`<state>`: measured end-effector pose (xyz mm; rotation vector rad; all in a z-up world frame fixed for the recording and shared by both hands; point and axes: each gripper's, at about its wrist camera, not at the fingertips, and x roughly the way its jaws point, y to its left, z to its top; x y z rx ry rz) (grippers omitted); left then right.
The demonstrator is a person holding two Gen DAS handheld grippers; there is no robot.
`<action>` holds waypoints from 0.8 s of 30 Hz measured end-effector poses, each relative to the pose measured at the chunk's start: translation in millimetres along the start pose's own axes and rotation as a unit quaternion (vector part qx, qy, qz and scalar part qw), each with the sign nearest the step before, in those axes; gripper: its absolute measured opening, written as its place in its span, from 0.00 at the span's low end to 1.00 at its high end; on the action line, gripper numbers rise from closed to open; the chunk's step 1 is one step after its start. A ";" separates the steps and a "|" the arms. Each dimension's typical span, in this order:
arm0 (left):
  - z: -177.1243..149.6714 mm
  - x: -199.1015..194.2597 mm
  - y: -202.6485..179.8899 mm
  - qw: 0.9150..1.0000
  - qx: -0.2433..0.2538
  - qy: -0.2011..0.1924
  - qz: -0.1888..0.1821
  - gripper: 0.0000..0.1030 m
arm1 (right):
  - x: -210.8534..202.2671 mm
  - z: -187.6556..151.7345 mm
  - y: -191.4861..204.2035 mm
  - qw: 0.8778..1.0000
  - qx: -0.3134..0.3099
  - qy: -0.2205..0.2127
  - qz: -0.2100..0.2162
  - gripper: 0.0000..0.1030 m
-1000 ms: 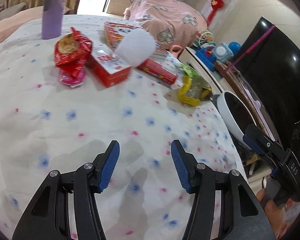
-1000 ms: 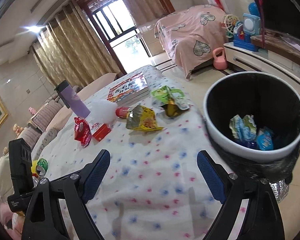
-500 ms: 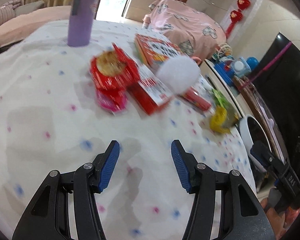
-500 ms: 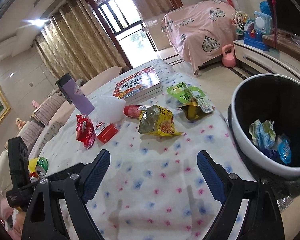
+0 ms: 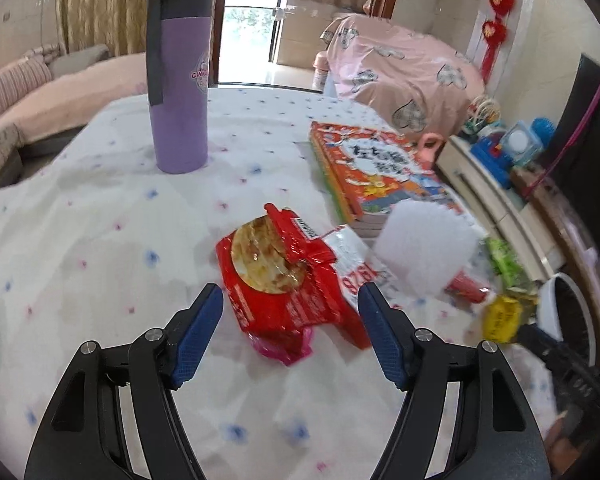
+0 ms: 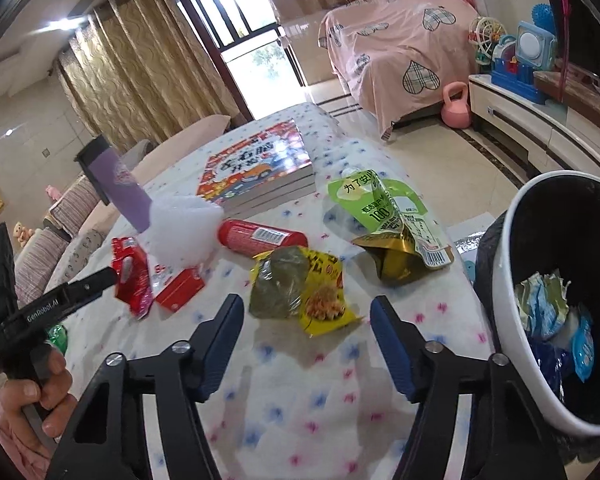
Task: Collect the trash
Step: 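Grasp the red snack bag with the left gripper while the right grasps the yellow-green wrapper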
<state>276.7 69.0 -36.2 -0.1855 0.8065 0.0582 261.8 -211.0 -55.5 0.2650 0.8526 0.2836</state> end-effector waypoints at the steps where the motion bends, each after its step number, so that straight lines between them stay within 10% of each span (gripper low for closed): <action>1: -0.7 3.8 -0.2 1.000 0.005 0.004 -0.001 0.48 | 2.5 1.0 -0.8 1.000 0.001 0.002 0.000 0.55; 4: -3.0 10.8 0.0 1.000 0.011 0.023 -0.013 0.11 | 10.7 1.8 -2.1 1.000 -0.001 0.011 -0.004 0.34; 10: -9.5 -6.9 7.4 0.999 0.003 0.008 -0.033 0.08 | 8.2 -3.2 3.6 1.000 -0.014 0.012 -0.003 0.00; 24: -47.3 -83.1 -34.0 0.991 0.019 -0.006 -0.130 0.07 | -50.5 -24.1 2.3 1.000 -0.012 -0.020 0.016 0.00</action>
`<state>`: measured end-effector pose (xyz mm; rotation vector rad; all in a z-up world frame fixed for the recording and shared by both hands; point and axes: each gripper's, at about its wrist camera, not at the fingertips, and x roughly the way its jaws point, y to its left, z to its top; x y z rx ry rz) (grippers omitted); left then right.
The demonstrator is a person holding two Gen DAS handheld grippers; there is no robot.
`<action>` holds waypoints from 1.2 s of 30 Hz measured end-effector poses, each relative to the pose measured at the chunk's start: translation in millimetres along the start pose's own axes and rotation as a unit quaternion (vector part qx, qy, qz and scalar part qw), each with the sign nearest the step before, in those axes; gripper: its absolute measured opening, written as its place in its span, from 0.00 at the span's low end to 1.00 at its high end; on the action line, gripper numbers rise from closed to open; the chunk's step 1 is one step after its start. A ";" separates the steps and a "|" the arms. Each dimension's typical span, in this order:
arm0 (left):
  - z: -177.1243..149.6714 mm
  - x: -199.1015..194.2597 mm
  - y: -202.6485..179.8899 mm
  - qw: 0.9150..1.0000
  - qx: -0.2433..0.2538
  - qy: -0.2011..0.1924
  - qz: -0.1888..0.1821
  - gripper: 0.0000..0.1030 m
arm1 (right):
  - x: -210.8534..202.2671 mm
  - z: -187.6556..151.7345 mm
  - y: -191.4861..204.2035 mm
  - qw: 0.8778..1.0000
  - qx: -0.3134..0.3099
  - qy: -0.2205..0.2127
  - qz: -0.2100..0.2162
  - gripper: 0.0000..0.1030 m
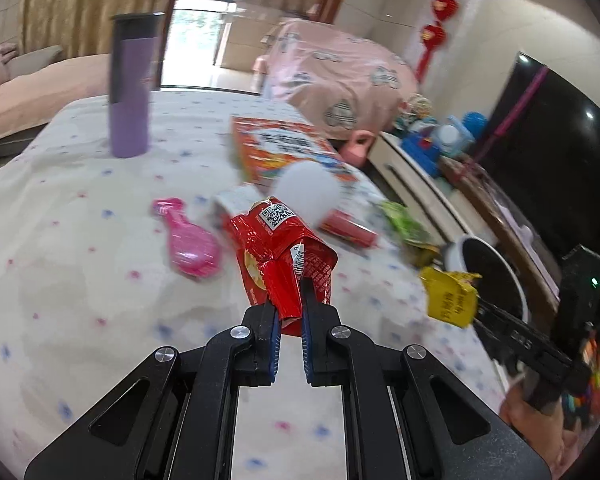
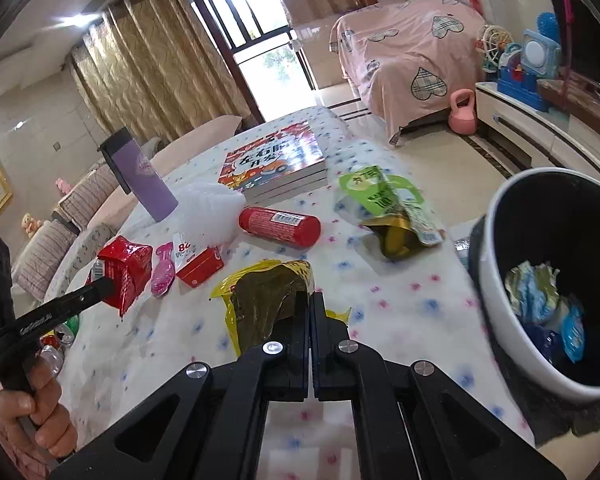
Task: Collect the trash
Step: 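Grasp the red snack bag with the left gripper while the right grasps the yellow-green wrapper, then carry the red bag and yellow wrapper over the bin and open both grippers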
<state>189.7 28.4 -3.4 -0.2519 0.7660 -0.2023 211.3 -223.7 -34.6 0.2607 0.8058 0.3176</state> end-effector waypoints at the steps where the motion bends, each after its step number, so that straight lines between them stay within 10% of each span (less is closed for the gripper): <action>1: -2.1 -0.7 -7.1 1.000 0.006 0.002 -0.007 0.07 | -3.8 -1.3 -1.6 1.000 0.003 -0.002 -0.001 0.00; 36: -23.1 43.1 -202.0 0.978 0.146 0.062 -0.138 0.07 | -112.1 -19.7 -131.7 0.988 0.097 -0.073 -0.092 0.00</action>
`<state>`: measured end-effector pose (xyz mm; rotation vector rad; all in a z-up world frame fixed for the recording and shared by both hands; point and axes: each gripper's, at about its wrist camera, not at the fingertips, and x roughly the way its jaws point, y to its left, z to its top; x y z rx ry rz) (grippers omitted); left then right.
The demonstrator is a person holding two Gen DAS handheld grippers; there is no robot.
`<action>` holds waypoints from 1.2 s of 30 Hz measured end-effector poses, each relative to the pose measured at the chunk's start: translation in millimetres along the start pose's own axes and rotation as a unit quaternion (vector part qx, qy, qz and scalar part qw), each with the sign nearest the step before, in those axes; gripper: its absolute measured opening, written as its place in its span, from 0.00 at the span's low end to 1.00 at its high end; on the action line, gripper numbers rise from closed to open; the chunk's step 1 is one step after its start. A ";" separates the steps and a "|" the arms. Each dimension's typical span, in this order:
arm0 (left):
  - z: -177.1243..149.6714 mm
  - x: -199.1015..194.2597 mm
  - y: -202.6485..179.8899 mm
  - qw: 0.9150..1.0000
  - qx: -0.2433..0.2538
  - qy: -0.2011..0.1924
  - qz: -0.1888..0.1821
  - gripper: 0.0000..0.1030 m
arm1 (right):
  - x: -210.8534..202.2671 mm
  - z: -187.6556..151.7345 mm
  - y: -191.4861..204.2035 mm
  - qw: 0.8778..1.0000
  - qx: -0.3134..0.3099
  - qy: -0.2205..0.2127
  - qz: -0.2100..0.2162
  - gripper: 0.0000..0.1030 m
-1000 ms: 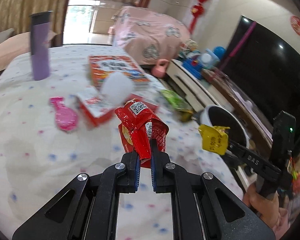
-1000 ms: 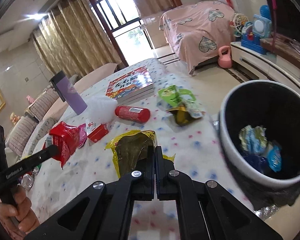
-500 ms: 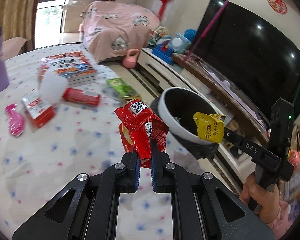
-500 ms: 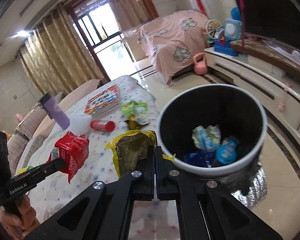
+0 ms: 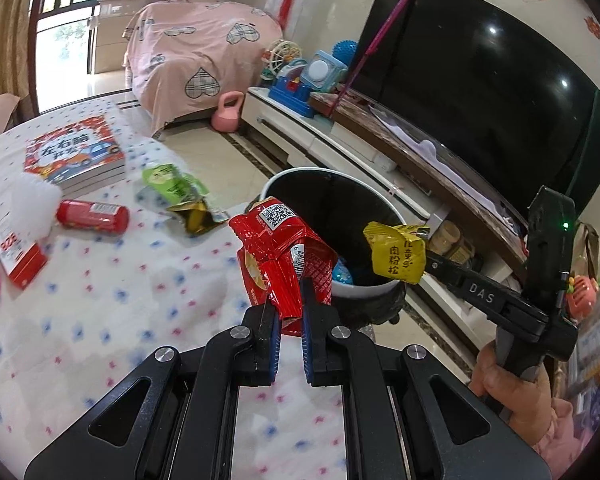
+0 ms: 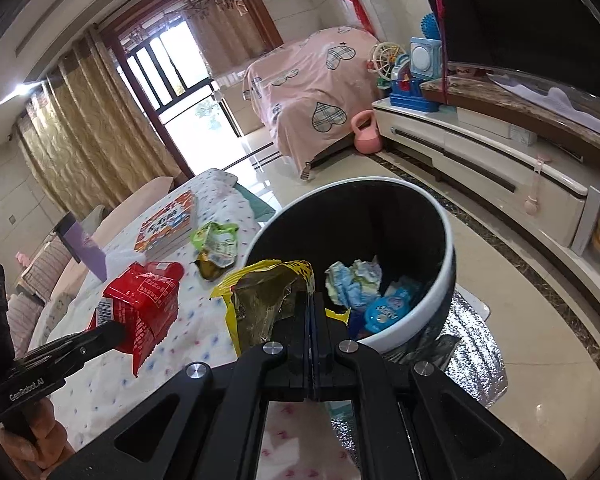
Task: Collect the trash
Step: 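Carry the red bag and yellow wrapper over the bin and open both grippers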
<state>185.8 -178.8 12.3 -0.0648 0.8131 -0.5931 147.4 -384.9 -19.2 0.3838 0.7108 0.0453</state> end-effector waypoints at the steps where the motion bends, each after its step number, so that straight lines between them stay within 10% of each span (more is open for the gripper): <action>1: 1.7 2.6 -1.3 1.000 0.002 0.001 -0.001 0.07 | 0.7 1.6 -2.0 1.000 0.001 0.000 -0.001 0.00; 31: 39.6 88.1 -31.8 0.998 0.027 0.050 -0.014 0.09 | 34.0 29.9 -37.2 0.998 0.004 0.024 -0.050 0.05; 36: 39.4 84.5 -25.9 0.999 0.013 0.046 -0.012 0.38 | 36.7 29.6 -41.9 0.998 0.011 0.027 -0.049 0.08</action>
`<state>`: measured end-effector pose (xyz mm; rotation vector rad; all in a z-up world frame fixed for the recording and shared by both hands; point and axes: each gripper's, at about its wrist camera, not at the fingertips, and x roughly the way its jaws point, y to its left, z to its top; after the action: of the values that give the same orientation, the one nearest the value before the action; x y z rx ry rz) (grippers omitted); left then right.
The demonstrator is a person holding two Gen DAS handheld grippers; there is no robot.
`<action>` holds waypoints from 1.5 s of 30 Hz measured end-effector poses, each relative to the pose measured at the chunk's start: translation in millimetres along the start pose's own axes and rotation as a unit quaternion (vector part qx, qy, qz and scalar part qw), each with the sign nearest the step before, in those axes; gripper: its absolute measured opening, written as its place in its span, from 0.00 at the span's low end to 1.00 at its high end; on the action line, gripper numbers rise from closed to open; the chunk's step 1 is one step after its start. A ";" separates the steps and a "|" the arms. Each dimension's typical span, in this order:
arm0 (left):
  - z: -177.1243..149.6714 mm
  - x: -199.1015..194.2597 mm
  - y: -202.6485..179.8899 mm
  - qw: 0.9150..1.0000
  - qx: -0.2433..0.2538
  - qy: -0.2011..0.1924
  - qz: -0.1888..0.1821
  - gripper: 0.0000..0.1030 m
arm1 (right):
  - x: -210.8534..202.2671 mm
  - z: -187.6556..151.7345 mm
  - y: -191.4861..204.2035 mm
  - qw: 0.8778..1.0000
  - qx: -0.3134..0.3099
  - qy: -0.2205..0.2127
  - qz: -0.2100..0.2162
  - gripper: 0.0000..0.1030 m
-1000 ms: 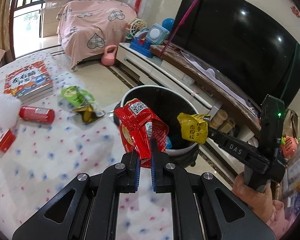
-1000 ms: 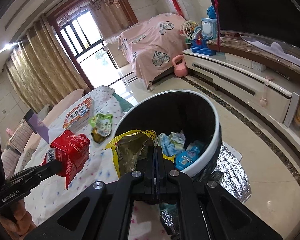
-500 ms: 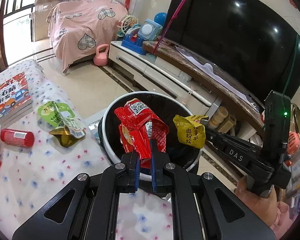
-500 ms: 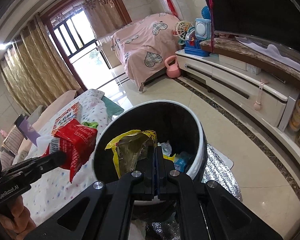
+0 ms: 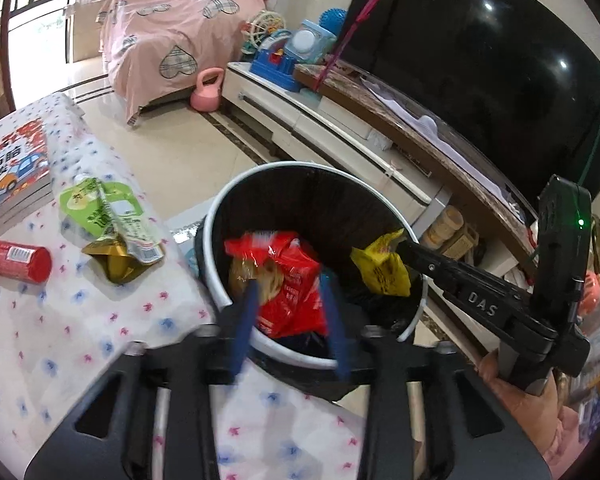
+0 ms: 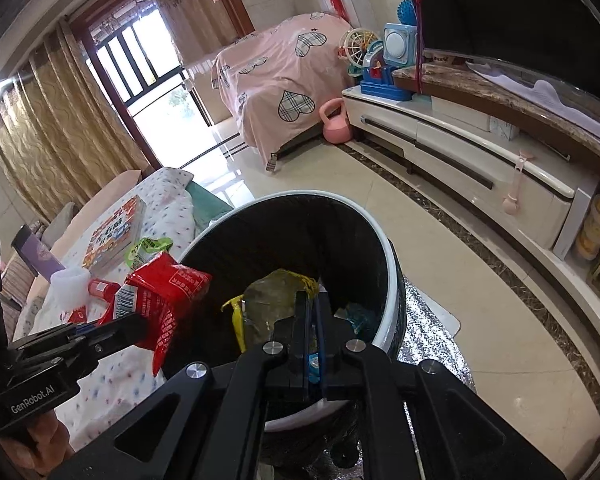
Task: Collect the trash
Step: 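Carry the red bag and yellow wrapper over the bin and open both grippers, then move both grippers back toward the white scrubber and green pouch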
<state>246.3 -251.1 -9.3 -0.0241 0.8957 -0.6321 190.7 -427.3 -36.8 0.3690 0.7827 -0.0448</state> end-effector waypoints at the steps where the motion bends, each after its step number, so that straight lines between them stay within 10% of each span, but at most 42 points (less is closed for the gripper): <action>1: -0.6 -1.2 1.0 1.000 -0.001 -0.001 -0.001 0.39 | 0.1 0.8 -1.8 1.000 0.005 -0.001 0.002 0.12; 4: -4.9 -5.1 3.0 1.000 -0.004 -0.001 -0.001 0.39 | -2.6 0.8 -5.3 1.000 0.015 -0.007 0.011 0.38; 16: -45.3 -44.2 37.4 0.998 -0.047 -0.020 0.027 0.50 | -29.4 -11.2 15.7 0.997 0.026 -0.043 0.054 0.82; 45: -116.2 -120.3 168.2 0.976 -0.178 -0.052 0.114 0.50 | 0.9 -50.9 154.4 0.987 -0.089 0.007 0.134 0.85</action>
<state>190.8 -23.0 -43.0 -0.2703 0.8849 -0.2480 183.7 -265.5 -22.9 0.3011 0.7390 0.2782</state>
